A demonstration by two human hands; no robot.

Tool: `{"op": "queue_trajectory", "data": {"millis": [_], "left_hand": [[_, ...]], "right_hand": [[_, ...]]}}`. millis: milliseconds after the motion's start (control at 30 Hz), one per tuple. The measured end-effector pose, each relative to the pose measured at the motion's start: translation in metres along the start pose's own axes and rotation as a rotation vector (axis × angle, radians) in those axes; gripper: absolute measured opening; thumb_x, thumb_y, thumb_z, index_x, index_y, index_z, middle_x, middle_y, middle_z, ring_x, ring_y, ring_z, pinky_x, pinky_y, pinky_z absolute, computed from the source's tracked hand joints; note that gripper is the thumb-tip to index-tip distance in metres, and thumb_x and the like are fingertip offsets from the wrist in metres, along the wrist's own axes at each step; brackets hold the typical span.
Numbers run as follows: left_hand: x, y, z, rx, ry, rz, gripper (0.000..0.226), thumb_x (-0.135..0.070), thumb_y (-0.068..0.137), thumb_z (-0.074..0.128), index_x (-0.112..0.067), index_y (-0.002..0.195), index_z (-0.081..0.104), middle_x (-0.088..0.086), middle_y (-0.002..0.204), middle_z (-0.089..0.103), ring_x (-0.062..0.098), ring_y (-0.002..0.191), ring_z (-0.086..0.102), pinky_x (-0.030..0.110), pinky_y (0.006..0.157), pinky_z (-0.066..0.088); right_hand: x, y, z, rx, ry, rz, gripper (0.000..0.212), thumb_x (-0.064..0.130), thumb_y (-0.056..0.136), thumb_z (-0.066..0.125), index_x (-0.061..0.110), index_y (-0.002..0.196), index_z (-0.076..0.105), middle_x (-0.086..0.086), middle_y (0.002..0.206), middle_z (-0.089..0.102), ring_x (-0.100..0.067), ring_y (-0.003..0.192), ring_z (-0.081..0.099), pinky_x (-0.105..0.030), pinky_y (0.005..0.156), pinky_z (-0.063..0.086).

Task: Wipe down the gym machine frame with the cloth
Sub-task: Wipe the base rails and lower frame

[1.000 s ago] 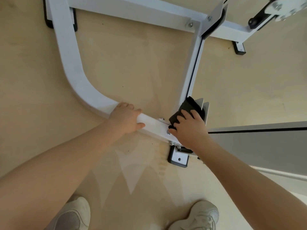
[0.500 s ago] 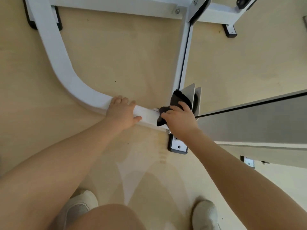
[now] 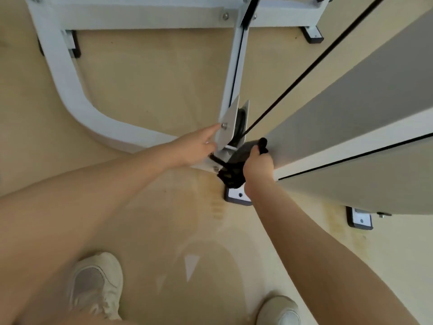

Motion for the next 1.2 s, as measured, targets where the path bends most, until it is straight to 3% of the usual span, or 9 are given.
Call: {"op": "queue_trajectory", "data": {"millis": [100,167,333,667,733,867,967,1100,1200], "left_hand": [[-0.022,0.005,-0.001,-0.035,-0.178,-0.013,0.053,-0.015,0.098,0.034,-0.026,0.147,0.017,-0.003,0.152,0.022,0.01,0.136,0.025,0.018,0.102,0.019],[-0.032,0.006,-0.003,-0.035,-0.254,-0.01,0.052,-0.011,0.096,0.031,-0.025,0.146,0.021,-0.011,0.149,0.024,0.001,0.133,0.022,0.014,0.102,0.015],[-0.037,0.01,0.012,-0.041,-0.508,-0.107,0.033,-0.034,0.098,0.033,-0.031,0.126,0.051,-0.011,0.137,0.044,0.006,0.128,0.036,0.028,0.111,0.022],[-0.027,0.003,0.017,-0.121,-0.764,-0.154,0.045,-0.018,0.096,0.023,-0.022,0.137,0.039,-0.008,0.141,0.043,0.007,0.127,0.041,0.029,0.107,0.032],[-0.026,0.003,0.017,-0.123,-0.756,-0.172,0.047,-0.017,0.095,0.021,-0.022,0.139,0.037,-0.007,0.141,0.042,0.009,0.13,0.04,0.029,0.107,0.031],[-0.029,0.002,0.017,-0.134,-0.759,-0.157,0.048,-0.017,0.094,0.018,-0.023,0.137,0.039,-0.011,0.138,0.043,0.006,0.125,0.043,0.028,0.102,0.035],[-0.031,0.001,0.02,-0.132,-0.748,-0.149,0.049,-0.019,0.094,0.018,-0.023,0.139,0.036,-0.014,0.139,0.041,0.003,0.124,0.041,0.027,0.099,0.036],[-0.03,0.002,0.022,-0.123,-0.751,-0.155,0.05,-0.02,0.095,0.019,-0.021,0.143,0.032,-0.01,0.147,0.034,0.008,0.132,0.035,0.032,0.105,0.034],[-0.027,0.003,0.022,-0.138,-0.744,-0.153,0.049,-0.02,0.096,0.019,-0.023,0.143,0.032,-0.011,0.146,0.035,0.006,0.131,0.036,0.035,0.109,0.031]], "right_hand": [[0.019,0.0,0.008,0.066,0.661,0.144,0.042,0.04,0.099,0.033,0.022,0.136,0.04,-0.006,0.14,0.043,-0.023,0.115,0.052,-0.027,0.078,0.047],[0.035,0.0,0.019,0.217,0.779,0.096,0.048,0.056,0.095,0.032,0.027,0.127,0.052,-0.005,0.13,0.054,-0.024,0.109,0.056,-0.038,0.086,0.049],[0.048,0.015,0.031,0.377,0.681,-0.145,0.05,0.056,0.096,0.023,0.032,0.137,0.039,0.002,0.134,0.051,-0.02,0.117,0.051,-0.043,0.101,0.042],[0.075,0.027,0.024,0.354,0.76,-0.468,0.044,0.032,0.1,0.03,0.028,0.144,0.028,0.011,0.135,0.041,-0.011,0.127,0.038,-0.038,0.113,0.027],[0.086,0.033,0.021,0.37,0.751,-0.478,0.045,0.033,0.101,0.031,0.024,0.144,0.028,0.006,0.141,0.04,-0.012,0.129,0.038,-0.038,0.114,0.026],[0.06,0.017,0.026,0.434,0.762,-0.498,0.047,0.026,0.101,0.028,0.029,0.147,0.019,0.013,0.139,0.04,0.013,0.117,0.042,-0.007,0.101,0.031],[0.032,0.004,0.042,0.508,0.869,-0.389,0.049,0.035,0.101,0.029,0.038,0.148,0.013,0.013,0.15,0.029,-0.004,0.136,0.029,-0.025,0.109,0.027],[0.034,0.007,0.05,0.569,0.928,-0.212,0.046,0.045,0.099,0.029,0.037,0.145,0.024,0.008,0.142,0.042,-0.014,0.13,0.041,-0.024,0.086,0.041],[0.048,0.024,0.042,0.545,0.915,-0.186,0.044,0.045,0.099,0.029,0.03,0.141,0.033,0.002,0.135,0.049,-0.018,0.121,0.049,-0.033,0.092,0.043]]}}
Point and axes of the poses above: each hand's wrist, its own y-axis towards the middle knuckle, its own z-axis out of the palm, x = y × z, the point moved 9 cm from there along y, towards the middle knuckle
